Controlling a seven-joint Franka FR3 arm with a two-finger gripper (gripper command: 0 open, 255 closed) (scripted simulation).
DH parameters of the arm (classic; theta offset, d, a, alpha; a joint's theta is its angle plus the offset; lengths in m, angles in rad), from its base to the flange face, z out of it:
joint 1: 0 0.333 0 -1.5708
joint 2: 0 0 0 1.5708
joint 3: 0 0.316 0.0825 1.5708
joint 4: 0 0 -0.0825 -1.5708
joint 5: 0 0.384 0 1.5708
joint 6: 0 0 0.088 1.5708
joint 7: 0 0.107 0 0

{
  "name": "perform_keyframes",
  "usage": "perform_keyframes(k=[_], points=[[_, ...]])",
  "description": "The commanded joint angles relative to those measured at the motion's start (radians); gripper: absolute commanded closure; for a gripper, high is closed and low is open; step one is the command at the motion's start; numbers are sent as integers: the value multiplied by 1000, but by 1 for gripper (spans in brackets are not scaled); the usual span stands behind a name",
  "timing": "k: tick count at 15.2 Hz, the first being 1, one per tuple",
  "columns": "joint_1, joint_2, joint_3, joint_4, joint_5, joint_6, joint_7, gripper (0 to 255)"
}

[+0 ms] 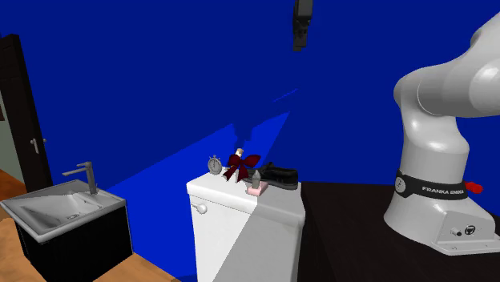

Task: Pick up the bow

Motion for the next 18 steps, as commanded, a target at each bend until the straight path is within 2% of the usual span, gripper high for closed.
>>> perform_keyframes(k=[1,10,18], points=[[0,0,0,0,0,0,0,0],[-56,179,-128,-80,-99,225,-116,0],[-102,418,-235,-67,-163,426,-210,0]])
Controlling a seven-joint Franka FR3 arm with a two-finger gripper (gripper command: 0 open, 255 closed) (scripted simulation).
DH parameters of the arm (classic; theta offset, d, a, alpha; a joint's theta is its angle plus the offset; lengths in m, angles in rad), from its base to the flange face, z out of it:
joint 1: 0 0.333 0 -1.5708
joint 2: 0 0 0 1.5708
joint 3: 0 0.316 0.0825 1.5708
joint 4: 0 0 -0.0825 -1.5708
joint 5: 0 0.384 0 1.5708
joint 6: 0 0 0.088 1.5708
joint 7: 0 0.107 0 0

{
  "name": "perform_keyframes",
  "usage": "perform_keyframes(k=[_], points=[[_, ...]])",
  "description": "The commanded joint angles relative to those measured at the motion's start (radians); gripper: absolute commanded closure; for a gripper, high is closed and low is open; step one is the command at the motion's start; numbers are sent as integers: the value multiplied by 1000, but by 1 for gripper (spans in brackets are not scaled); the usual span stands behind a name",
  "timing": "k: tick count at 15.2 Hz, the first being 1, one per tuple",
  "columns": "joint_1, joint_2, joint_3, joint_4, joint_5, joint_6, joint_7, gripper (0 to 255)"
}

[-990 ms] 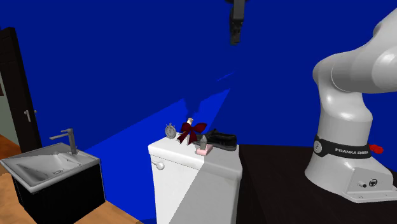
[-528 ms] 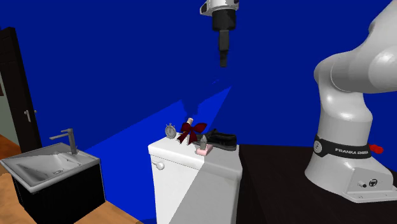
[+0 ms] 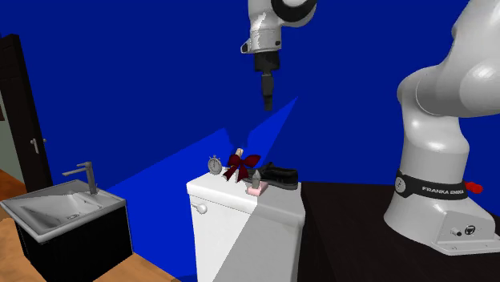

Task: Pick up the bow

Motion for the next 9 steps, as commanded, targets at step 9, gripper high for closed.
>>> perform_keyframes(k=[9], points=[[-48,362,-111,113,-11,223,-130,0]])
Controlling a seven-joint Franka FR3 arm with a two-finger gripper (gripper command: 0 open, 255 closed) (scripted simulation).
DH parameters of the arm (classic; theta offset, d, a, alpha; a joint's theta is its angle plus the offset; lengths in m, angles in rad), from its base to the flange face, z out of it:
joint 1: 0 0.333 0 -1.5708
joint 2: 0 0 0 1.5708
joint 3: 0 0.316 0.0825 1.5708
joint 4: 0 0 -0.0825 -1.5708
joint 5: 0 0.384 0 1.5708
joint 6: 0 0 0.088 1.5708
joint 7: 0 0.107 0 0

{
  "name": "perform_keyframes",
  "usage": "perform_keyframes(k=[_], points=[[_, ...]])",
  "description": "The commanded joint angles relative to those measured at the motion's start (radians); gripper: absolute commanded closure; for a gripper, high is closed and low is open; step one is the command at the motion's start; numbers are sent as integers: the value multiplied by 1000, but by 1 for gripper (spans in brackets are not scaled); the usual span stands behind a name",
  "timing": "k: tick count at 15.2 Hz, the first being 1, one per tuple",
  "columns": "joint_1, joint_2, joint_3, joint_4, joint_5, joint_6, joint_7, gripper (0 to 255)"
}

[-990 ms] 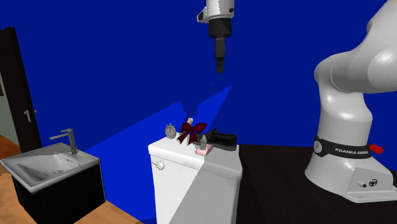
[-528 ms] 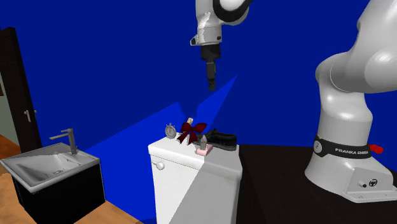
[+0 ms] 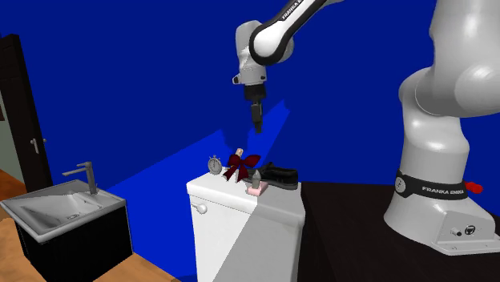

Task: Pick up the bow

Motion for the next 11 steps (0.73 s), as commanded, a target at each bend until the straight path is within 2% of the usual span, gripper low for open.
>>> perform_keyframes(k=[1,11], points=[[-9,72,-14,29,7,36,-25,0],[-101,466,-38,272,94,155,-175,0]])
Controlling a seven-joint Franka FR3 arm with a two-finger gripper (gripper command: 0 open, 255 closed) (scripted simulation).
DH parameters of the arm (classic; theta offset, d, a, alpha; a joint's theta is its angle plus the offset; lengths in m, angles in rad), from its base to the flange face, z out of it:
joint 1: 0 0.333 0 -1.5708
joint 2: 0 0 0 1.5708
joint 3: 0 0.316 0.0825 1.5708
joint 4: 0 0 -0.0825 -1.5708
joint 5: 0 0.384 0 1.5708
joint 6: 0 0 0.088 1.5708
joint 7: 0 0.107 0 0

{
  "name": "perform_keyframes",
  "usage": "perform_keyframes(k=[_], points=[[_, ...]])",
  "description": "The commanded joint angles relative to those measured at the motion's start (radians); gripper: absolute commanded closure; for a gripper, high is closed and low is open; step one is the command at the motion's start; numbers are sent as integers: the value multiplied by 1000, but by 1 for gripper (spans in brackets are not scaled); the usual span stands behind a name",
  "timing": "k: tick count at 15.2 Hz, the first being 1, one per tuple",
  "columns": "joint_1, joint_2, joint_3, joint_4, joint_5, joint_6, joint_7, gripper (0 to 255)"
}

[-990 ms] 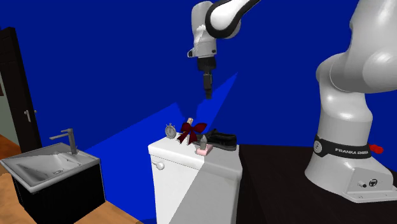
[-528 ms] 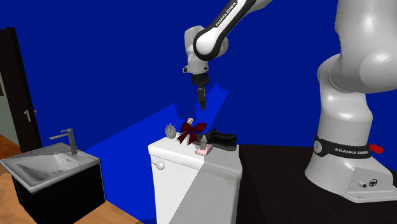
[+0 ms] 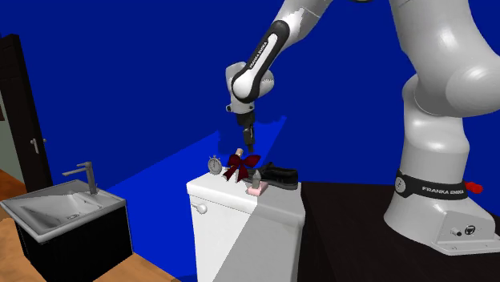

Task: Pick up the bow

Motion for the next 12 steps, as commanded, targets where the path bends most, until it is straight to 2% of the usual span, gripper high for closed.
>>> perform_keyframes(k=[1,3,12], points=[[-23,75,2,48,15,21,-25,0],[-45,139,6,102,27,27,-45,0],[-58,221,20,108,41,100,-38,0]])
